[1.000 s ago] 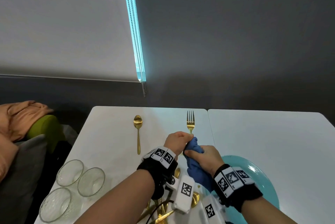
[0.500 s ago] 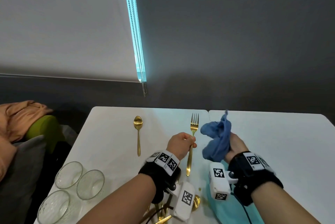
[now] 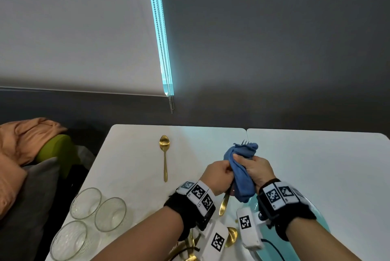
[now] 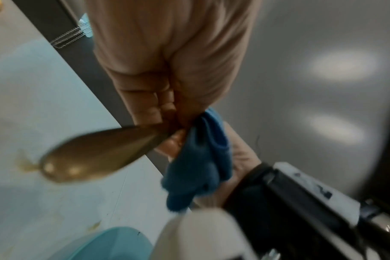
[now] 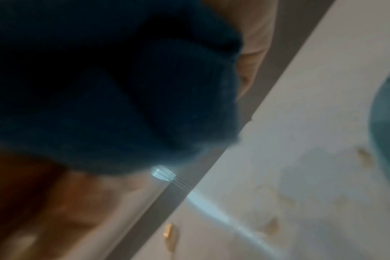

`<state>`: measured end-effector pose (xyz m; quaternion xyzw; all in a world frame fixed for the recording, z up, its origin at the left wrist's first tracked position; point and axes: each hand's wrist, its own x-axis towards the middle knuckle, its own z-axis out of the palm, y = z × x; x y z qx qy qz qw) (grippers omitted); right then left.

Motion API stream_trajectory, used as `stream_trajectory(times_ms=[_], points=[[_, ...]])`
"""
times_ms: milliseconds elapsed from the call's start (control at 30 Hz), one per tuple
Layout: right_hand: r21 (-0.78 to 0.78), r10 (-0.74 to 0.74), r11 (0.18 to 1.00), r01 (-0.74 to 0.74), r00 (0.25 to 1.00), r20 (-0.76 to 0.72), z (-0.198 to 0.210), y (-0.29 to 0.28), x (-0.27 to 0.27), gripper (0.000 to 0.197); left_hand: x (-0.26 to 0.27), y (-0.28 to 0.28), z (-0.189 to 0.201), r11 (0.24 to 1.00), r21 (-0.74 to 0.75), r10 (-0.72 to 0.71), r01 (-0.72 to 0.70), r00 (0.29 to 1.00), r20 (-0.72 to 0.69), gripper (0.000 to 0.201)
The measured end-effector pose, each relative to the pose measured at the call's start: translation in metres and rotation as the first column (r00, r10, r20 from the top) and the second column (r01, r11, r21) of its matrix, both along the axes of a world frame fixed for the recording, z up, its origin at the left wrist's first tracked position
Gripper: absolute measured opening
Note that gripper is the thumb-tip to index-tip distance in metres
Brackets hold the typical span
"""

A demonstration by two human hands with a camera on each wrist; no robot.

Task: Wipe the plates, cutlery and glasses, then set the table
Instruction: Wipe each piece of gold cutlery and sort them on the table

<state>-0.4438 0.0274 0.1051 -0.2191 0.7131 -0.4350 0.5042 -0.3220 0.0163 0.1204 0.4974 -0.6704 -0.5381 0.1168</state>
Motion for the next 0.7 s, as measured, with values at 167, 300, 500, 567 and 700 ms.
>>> stream_trajectory(times_ms=[167,300,500,567,700], points=[[0.065,0.228,0.973,-0.221,0.891,-0.394,-0.004,0.001,-0.01,0.018,0.015,-0.001,-0.001,0.96,0.281,0.037,-0.018,0.997,-0.063,0.024],[-0.008,0.318,0.941,-0.339,0.889,-0.329,-0.003,-0.001,-0.018,0.011,0.023,0.0,-0.008,0.948,0.316,0.048,-0.031,0.998,-0.048,0.021],[0.178,0.277,0.961,-0.214,0.786,-0.553,-0.006,0.001,-0.002,0.031,0.019,0.001,-0.014,0.961,0.257,0.11,-0.097,0.993,-0.036,0.024],[0.151,0.338,0.939,-0.308,0.754,-0.563,-0.003,0.0,-0.003,0.022,0.021,0.002,-0.014,0.947,0.307,0.116,-0.098,0.992,-0.04,0.022],[0.035,0.399,0.892,-0.451,0.747,-0.532,0.005,-0.005,-0.014,0.018,0.027,-0.003,-0.016,0.93,0.355,0.129,-0.098,0.99,-0.065,0.02]])
